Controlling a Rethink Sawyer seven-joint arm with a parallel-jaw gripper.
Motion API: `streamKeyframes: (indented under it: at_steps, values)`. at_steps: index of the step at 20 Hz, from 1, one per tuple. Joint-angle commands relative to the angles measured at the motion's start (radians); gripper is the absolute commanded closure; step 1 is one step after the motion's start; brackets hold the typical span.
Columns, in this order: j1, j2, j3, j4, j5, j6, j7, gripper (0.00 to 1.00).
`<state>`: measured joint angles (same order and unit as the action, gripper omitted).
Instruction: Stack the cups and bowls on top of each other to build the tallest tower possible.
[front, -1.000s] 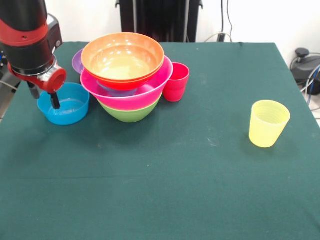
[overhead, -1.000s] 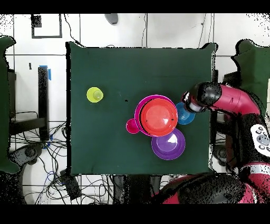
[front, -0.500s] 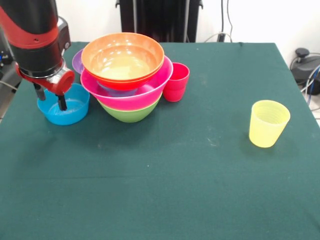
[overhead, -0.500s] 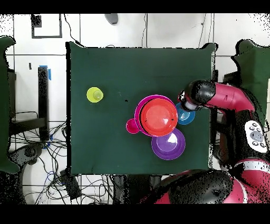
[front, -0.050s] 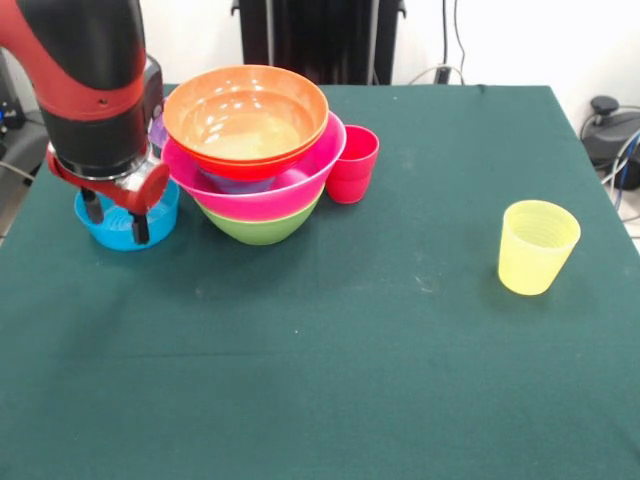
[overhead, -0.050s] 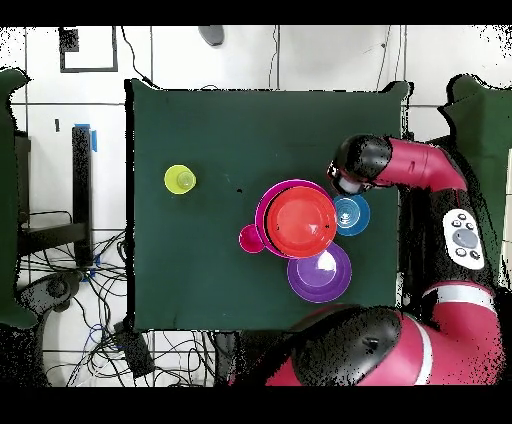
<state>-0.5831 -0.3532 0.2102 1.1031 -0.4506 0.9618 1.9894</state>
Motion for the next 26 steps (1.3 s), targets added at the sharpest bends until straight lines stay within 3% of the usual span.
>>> streamKeyframes:
  at_steps: [1,9,15,18,22,23,26]
  values:
    - [0.043,0.079,0.048,-0.16,0.011,0.121,-0.052,0.0]
    - [0.109,0.106,0.03,-0.204,0.039,0.15,0.016,0.0]
    - [0.139,0.107,0.034,-0.213,0.055,0.167,-0.039,0.0]
    - [0.156,0.106,0.025,-0.22,0.069,0.174,-0.006,0.0]
    - [0.141,0.022,0.001,-0.063,0.102,0.109,0.027,0.0]
    - [0.088,-0.035,-0.016,0.062,0.103,0.038,0.0,0.0]
    - [0.064,-0.05,-0.026,0.098,0.105,0.013,-0.02,0.0]
